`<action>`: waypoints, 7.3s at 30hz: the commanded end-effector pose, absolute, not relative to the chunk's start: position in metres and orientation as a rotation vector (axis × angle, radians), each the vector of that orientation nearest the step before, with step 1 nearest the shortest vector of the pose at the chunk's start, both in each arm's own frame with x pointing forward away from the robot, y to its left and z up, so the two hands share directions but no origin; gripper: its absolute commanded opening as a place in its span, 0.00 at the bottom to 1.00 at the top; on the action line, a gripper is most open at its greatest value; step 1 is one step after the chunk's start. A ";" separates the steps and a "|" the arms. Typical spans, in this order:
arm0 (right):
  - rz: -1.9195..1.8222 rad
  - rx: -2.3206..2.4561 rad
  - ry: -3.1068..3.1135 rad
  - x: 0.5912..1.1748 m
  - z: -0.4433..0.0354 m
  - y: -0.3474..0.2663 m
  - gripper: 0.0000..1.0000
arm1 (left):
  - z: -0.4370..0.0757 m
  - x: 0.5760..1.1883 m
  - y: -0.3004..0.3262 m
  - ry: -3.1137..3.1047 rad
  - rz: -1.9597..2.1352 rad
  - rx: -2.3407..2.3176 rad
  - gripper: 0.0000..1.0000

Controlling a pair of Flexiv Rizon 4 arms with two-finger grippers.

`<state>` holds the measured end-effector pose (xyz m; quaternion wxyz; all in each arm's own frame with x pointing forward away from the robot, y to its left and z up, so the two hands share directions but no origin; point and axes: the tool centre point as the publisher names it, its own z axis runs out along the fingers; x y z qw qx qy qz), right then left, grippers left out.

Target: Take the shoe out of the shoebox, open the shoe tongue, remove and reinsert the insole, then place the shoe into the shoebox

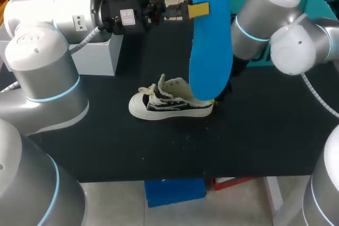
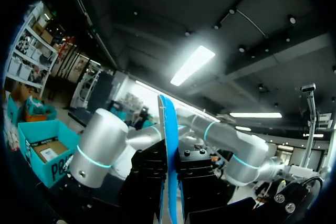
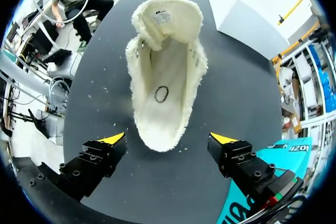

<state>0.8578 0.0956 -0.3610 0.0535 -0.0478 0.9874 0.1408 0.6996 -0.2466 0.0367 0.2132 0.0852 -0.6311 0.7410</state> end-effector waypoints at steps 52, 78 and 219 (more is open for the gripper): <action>0.961 -0.091 2.825 0.865 -0.366 0.122 1.00 | 0.036 0.699 -0.247 -1.755 2.057 0.238 0.00; 1.335 -0.047 2.682 0.869 -0.384 0.103 1.00 | 0.036 0.699 -0.247 -1.755 2.057 0.238 0.00; 0.557 1.509 2.547 0.871 -0.302 0.164 0.00 | 0.036 0.699 -0.247 -1.755 2.057 0.238 0.00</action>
